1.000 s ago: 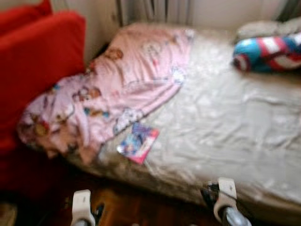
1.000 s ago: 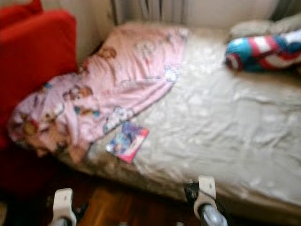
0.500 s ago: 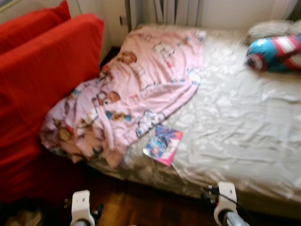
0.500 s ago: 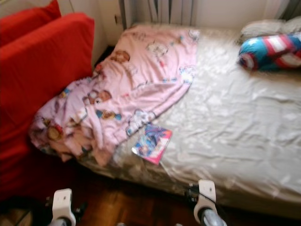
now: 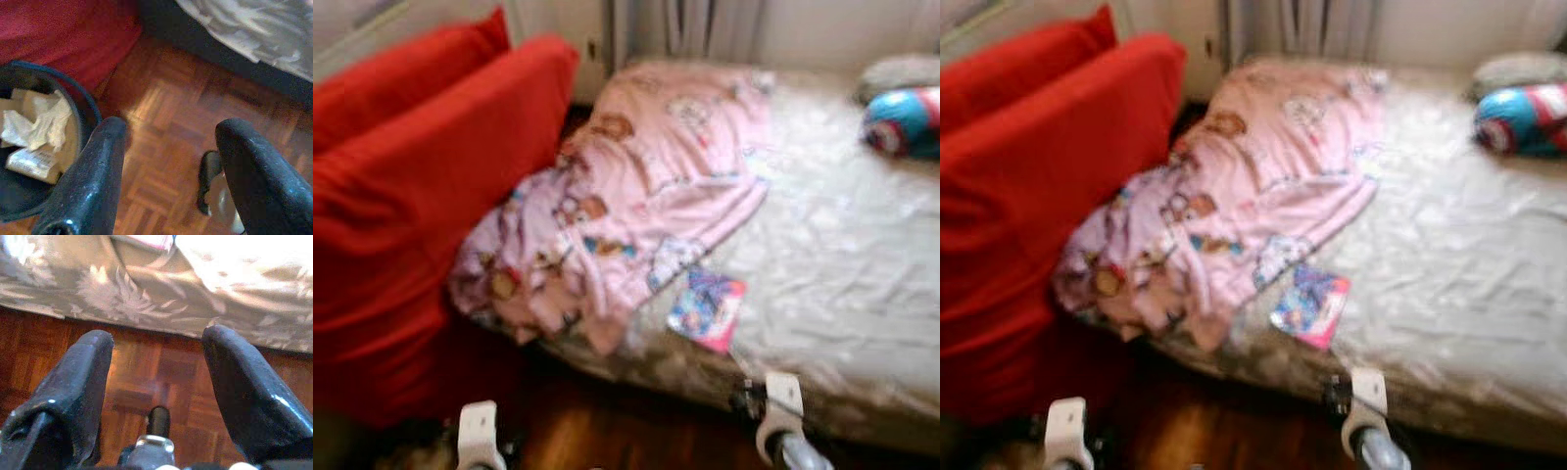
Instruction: Clean up the room
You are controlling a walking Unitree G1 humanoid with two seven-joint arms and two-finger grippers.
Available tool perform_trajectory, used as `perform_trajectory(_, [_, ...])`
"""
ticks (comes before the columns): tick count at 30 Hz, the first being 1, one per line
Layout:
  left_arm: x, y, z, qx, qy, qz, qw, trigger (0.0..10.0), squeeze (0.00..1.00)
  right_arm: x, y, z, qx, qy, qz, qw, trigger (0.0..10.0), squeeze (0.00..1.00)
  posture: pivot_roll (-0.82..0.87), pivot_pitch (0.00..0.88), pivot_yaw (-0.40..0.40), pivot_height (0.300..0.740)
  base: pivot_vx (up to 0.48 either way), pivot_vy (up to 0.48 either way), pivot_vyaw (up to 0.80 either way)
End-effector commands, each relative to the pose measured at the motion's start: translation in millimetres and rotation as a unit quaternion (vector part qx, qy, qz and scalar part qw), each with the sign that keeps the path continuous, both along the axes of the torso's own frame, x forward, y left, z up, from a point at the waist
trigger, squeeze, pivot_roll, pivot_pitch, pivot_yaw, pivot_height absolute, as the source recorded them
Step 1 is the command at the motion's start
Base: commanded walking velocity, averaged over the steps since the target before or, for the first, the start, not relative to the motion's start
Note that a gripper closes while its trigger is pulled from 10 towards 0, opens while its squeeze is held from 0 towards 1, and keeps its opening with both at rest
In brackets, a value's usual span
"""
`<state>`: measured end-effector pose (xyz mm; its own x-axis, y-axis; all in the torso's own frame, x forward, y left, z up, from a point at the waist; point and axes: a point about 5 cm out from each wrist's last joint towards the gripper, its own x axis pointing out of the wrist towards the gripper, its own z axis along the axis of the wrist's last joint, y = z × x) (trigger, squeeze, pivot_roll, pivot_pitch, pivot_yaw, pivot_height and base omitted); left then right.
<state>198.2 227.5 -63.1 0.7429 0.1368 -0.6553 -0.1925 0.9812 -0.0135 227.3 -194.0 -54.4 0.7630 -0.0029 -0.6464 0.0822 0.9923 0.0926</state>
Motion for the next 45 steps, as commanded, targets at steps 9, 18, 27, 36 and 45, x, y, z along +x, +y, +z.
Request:
perform_trajectory(9, [-2.2, -5.9, -3, -0.020, 0.006, -0.004, 1.000, 10.0, 0.00, -9.5, -5.4, -5, -0.002, 0.015, -0.009, 1.000, 10.0, 0.00, 0.02, 0.161, 0.021, 0.711, 0.072, 0.000, 0.00])
perform_trajectory(18, [-0.3, -9.2, -2, -0.021, 0.002, -0.010, 1.000, 10.0, 0.00, -8.5, -6.8, -4, -0.008, 0.007, -0.002, 1.000, 10.0, 0.00, 0.02, 0.171, 0.023, 0.711, 0.320, 0.000, 0.21])
perform_trajectory(27, [1.2, -10.8, -2, -0.018, 0.000, -0.014, 1.000, 10.0, 0.00, -7.2, -6.7, -3, -0.001, 0.001, -0.011, 1.000, 10.0, 0.00, 0.03, 0.173, 0.026, 0.711, 0.247, 0.000, 0.18])
perform_trajectory(36, [4.8, -8.3, 2, -0.015, -0.016, -0.014, 1.000, 10.0, 0.00, -4.4, -6.2, -1, -0.003, -0.010, -0.012, 1.000, 10.0, 0.00, 0.03, 0.174, 0.026, 0.711, 0.055, 0.000, 0.00])
perform_trajectory(45, [23.1, -10.6, 16, -0.017, -0.080, -0.026, 0.996, 10.0, 0.00, 15.9, -7.1, 19, -0.006, -0.094, -0.020, 0.995, 10.0, 0.00, 0.03, 0.176, 0.021, 0.711, 0.000, 0.000, 0.00])
